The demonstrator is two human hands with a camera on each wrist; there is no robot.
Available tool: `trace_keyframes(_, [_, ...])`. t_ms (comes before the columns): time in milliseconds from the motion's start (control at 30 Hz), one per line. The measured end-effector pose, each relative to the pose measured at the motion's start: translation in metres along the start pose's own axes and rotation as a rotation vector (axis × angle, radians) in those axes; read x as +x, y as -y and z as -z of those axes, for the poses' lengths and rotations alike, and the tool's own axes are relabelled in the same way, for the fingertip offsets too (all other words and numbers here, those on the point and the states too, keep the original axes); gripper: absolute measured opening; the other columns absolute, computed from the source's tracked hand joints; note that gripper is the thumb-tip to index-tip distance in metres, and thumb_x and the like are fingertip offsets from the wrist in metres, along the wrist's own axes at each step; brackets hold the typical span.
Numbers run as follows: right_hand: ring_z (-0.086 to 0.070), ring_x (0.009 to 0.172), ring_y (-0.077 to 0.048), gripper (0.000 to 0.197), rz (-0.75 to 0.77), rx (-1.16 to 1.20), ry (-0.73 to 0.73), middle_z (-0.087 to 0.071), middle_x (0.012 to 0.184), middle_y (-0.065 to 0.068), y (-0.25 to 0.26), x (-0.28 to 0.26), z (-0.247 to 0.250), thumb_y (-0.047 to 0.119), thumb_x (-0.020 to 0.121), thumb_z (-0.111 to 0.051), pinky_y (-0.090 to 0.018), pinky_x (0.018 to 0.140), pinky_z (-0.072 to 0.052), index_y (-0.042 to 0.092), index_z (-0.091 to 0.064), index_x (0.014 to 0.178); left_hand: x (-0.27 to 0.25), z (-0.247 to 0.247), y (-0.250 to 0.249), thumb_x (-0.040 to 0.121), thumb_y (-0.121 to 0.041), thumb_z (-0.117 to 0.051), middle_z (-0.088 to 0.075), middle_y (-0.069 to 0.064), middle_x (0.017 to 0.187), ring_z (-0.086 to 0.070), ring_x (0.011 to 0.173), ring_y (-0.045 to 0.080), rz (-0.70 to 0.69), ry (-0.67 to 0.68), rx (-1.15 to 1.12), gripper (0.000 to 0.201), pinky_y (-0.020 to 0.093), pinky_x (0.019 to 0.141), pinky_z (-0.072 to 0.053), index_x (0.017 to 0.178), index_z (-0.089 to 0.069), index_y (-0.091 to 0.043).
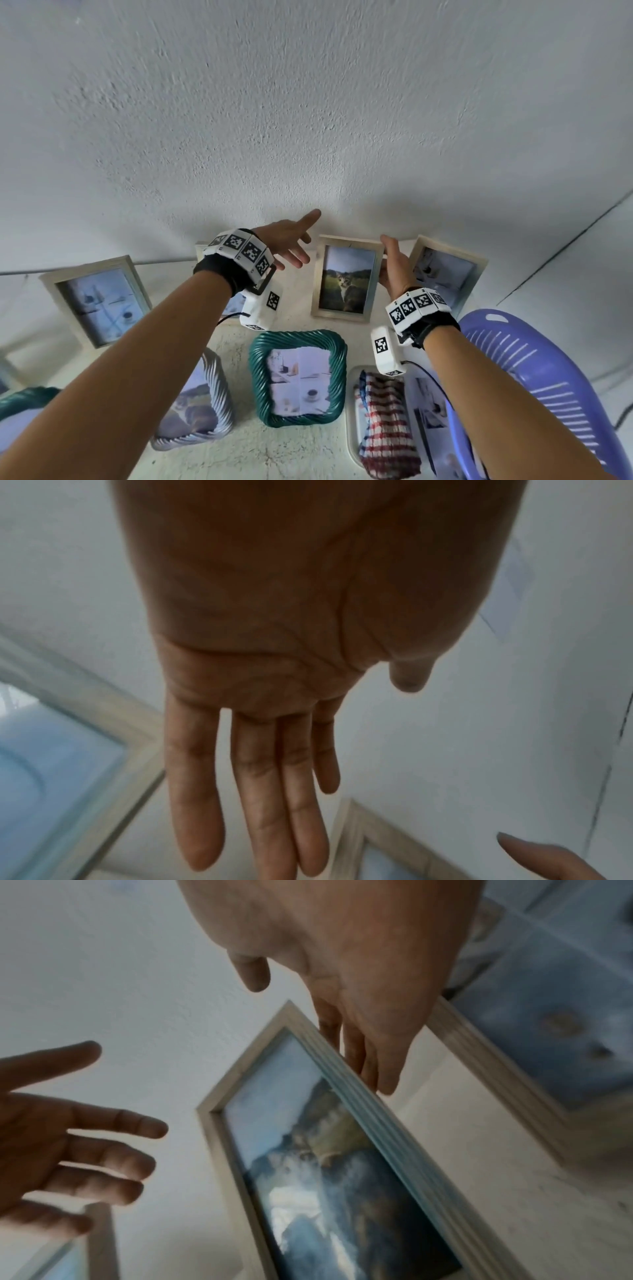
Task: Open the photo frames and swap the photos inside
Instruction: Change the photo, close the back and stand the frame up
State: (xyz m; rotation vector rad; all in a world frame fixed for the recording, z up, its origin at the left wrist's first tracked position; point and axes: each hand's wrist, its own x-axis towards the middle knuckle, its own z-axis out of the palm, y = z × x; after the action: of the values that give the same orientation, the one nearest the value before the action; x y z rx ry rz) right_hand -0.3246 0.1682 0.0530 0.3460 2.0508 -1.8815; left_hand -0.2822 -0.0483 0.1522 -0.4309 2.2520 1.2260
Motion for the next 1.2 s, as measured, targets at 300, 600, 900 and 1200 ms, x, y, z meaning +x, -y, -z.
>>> trace_keyframes(300, [-0.047,0.124,-0.019,0.055,0.908,-0.470,-0.167,-0.057,0.132,-0.006,0.071,-0.046,-0.028,0.047,0.089,-0.050,-0.019,0.097,-0.031,0.014,-0.053,0.132,-0.044,0.077,0.043,0.099,-0.033,-0.051,-0.061,0.009,0.098,-0.059,0.089,0.023,-0.192,-0.589,-0.271,0.027,0.042,0.086,-0.051,0.102,-0.063,-0.008])
trace_keyframes(600, [-0.071,0.091,-0.032,0.035,0.233,-0.865,0.641,-0.067,0.104,-0.023,0.088,-0.033,-0.137,0.020,0.095,-0.055,-0.045,0.089,-0.056,-0.010,-0.057,0.113,-0.033,0.085,0.100,0.098,-0.020,-0.047,-0.058,0.024,0.128,-0.057,0.118,0.038,0.180,-0.548,-0.026,0.040,0.045,0.099,-0.049,0.124,-0.056,0.008])
trace_keyframes(900, [-0.072,0.078,-0.023,0.019,0.323,-1.058,0.535,-0.073,0.093,-0.019,0.081,-0.021,-0.169,0.013,0.095,-0.054,-0.038,0.078,-0.060,-0.001,-0.066,0.093,-0.028,0.089,0.112,0.096,-0.015,-0.049,-0.065,0.021,0.102,-0.065,0.094,0.032,0.096,-0.558,-0.089,0.018,0.050,0.092,-0.054,0.097,-0.060,-0.001])
trace_keyframes(1200, [-0.067,0.073,-0.023,0.024,0.617,-0.527,0.351,-0.069,0.089,-0.018,0.151,-0.082,-0.137,0.023,0.097,-0.056,-0.038,0.072,-0.058,0.000,-0.064,0.100,-0.115,0.117,0.085,0.092,-0.021,-0.065,-0.067,0.009,0.093,-0.065,0.087,0.020,-0.426,-0.698,-0.325,0.011,0.038,0.075,-0.052,0.102,-0.060,-0.018])
